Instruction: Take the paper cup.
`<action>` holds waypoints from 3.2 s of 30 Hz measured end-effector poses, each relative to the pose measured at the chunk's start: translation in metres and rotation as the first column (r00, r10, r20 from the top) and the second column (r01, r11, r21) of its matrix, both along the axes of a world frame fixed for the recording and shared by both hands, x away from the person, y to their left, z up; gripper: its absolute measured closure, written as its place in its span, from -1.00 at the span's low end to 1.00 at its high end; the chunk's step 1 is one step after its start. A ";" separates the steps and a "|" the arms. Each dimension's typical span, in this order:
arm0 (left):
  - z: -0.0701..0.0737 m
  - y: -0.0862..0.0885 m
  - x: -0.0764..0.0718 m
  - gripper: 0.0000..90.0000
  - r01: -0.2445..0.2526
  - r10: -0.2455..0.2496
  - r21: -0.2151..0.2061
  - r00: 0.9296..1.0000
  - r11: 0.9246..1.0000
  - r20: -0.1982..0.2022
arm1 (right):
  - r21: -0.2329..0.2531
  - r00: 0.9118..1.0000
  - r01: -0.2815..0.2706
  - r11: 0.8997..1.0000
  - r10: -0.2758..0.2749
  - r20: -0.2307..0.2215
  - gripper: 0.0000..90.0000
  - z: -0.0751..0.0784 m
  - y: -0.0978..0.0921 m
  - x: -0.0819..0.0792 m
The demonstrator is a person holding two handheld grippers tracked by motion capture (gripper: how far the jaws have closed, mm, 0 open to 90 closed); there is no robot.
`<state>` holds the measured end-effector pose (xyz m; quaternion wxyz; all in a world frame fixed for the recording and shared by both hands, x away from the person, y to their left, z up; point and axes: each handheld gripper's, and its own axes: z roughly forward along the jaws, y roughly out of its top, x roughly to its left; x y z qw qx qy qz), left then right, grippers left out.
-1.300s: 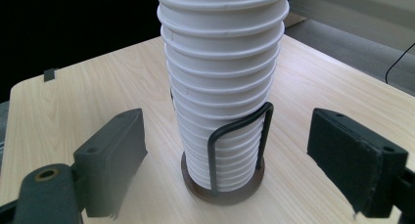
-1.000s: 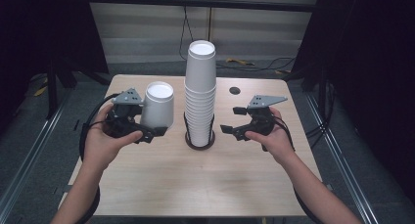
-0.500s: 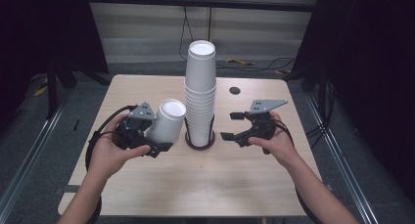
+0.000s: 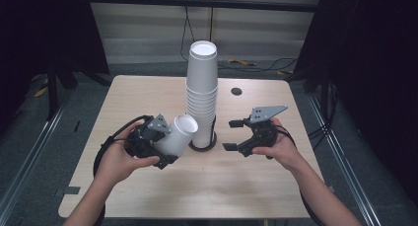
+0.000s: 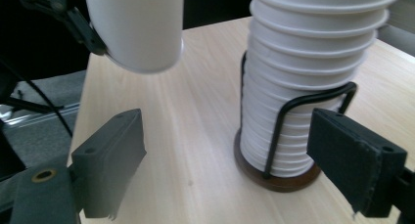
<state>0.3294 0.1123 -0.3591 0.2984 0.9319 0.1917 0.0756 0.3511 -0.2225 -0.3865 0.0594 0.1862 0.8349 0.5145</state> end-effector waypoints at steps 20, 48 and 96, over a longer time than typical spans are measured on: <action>-0.014 -0.029 0.000 -0.66 0.083 -0.072 0.175 0.995 0.981 -0.067 | -0.137 0.991 -0.134 0.981 0.132 -0.022 -0.70 -0.003 0.007 -0.006; -0.017 -0.073 0.001 -0.66 0.173 -0.151 0.265 0.983 0.949 -0.102 | -0.387 0.965 -0.263 0.884 0.247 -0.092 -0.67 0.014 0.029 -0.008; -0.022 -0.098 -0.005 -0.66 0.214 -0.191 0.294 0.976 0.932 -0.104 | -0.502 0.951 -0.305 0.810 0.284 -0.120 -0.67 0.030 0.062 -0.009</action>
